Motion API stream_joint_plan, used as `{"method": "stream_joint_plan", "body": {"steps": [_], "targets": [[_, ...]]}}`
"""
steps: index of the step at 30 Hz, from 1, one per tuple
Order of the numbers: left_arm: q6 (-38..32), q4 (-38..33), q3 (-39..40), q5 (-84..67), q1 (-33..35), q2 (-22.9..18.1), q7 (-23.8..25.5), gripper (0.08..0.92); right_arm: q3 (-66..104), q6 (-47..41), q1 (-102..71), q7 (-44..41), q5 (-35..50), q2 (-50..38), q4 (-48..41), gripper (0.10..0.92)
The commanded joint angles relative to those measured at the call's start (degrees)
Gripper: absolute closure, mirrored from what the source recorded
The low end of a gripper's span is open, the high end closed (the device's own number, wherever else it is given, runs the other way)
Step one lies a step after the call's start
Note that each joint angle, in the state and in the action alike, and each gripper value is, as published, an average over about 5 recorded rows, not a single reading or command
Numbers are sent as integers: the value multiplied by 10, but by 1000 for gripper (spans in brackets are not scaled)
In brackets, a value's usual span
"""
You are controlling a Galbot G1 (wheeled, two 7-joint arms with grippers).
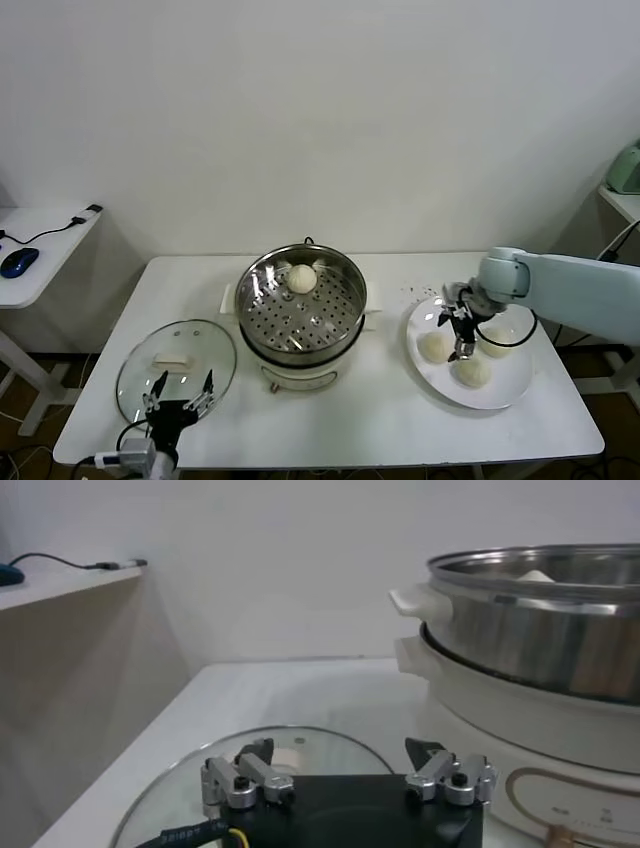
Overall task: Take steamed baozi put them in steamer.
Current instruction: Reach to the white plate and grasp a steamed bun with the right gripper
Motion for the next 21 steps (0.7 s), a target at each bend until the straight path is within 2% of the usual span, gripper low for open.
{"method": "stream_joint_plan", "body": {"steps": [1, 12, 17, 21], "targets": [[0, 1, 0, 1, -1, 0, 0, 177, 66, -28, -76, 15, -33, 11, -54, 203], [0, 4, -2, -1, -2, 3, -1, 177, 73, -27, -84, 8, -23, 39, -64, 207], [1, 3, 0, -1, -2, 2, 0, 177, 74, -25, -84, 1, -22, 38, -60, 293], [2, 2, 2, 1, -1, 1, 0, 177, 75, -21, -76, -5, -25, 32, -51, 329]]}}
